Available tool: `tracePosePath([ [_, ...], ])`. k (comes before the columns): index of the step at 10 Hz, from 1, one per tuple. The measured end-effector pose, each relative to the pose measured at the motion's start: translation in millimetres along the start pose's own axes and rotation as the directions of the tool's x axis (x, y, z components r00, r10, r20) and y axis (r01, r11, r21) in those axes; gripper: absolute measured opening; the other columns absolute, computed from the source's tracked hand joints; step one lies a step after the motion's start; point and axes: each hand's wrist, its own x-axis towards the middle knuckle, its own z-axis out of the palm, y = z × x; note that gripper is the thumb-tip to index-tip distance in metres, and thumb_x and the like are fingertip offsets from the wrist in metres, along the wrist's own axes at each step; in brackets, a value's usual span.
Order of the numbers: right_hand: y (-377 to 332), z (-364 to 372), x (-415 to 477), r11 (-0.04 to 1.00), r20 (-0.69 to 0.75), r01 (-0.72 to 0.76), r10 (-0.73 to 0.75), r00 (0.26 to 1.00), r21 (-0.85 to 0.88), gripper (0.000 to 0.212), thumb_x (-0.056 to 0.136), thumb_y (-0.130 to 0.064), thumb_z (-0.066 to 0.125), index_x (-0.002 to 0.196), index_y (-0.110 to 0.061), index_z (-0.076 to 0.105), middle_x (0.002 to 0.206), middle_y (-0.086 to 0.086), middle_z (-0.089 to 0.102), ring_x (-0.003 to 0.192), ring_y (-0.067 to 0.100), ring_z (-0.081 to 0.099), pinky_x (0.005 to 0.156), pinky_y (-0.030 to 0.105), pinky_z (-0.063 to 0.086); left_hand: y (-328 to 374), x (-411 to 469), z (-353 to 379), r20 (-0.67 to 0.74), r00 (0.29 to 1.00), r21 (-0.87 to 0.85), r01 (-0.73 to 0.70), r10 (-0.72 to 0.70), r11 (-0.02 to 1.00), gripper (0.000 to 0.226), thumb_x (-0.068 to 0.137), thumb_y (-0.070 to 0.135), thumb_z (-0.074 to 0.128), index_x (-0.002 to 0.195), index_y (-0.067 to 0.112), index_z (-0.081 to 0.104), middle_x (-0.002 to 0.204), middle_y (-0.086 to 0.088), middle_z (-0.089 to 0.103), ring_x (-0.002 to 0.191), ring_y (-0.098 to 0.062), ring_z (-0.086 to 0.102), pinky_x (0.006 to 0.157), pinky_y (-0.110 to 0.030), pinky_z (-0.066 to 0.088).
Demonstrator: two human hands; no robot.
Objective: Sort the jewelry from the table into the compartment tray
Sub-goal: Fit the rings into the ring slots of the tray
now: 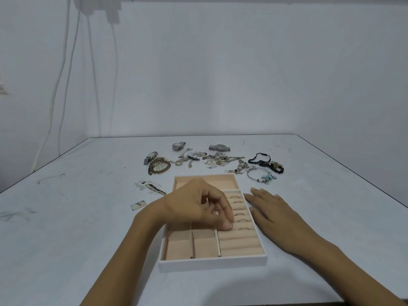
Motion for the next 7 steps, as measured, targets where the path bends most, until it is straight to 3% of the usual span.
tracePosePath([
  [1,1.1,1.6,0.1,1.000,-0.020,0.008,-0.008,1.000,0.004,0.046,0.104,-0.036,0.023,0.150,-0.032,0.025,0.160,-0.009,0.014,0.147,0.006,0.005,0.118,0.028,0.001,-3.3,1.4,1.0,0.002,1.000,0.020,0.013,-0.013,1.000,0.014,0.072,0.024,0.082,0.083,0.018,0.076,0.086,-0.023,0.069,0.066,-0.027,0.045,0.063,-0.033,0.036],
  [3,1.4,2.2,0.4,1.000,-0.011,0.011,-0.012,1.000,-0.016,0.046,0.104,-0.037,0.022,0.150,-0.033,0.022,0.160,-0.009,0.012,0.148,0.007,0.005,0.118,0.028,0.001,-4.1,1.8,2.0,0.019,0.999,0.013,0.029,-0.029,0.999,0.012,0.073,0.022,0.082,0.083,0.016,0.077,0.085,-0.021,0.070,0.063,-0.014,0.043,0.059,-0.027,0.035],
  [4,0.8,2.1,0.5,1.000,-0.012,0.012,-0.012,1.000,-0.018,0.046,0.104,-0.037,0.021,0.150,-0.033,0.022,0.160,-0.009,0.012,0.148,0.007,0.005,0.118,0.028,0.000,-4.5,1.3,1.9,0.030,0.999,0.013,0.015,-0.015,1.000,0.014,0.075,0.023,0.080,0.087,0.016,0.078,0.085,-0.013,0.072,0.067,-0.018,0.048,0.063,-0.030,0.038],
  [5,0.5,2.4,0.2,1.000,-0.013,0.014,-0.014,1.000,-0.019,0.046,0.104,-0.036,0.021,0.150,-0.033,0.022,0.160,-0.009,0.013,0.148,0.007,0.005,0.118,0.028,0.001,-5.9,0.2,-0.1,0.028,1.000,0.003,0.001,-0.002,1.000,0.015,0.079,0.021,0.077,0.091,0.013,0.078,0.085,-0.005,0.073,0.074,-0.032,0.055,0.068,-0.035,0.044],
  [7,-0.3,1.6,-0.2,0.999,-0.006,0.012,-0.012,1.000,-0.039,0.047,0.104,-0.036,0.020,0.150,-0.033,0.021,0.160,-0.009,0.011,0.148,0.007,0.004,0.118,0.028,0.001,-7.3,1.0,-0.6,0.048,0.999,0.015,-0.008,0.007,1.000,0.014,0.081,0.019,0.075,0.093,0.012,0.077,0.086,-0.001,0.073,0.078,-0.033,0.058,0.072,-0.037,0.047],
])
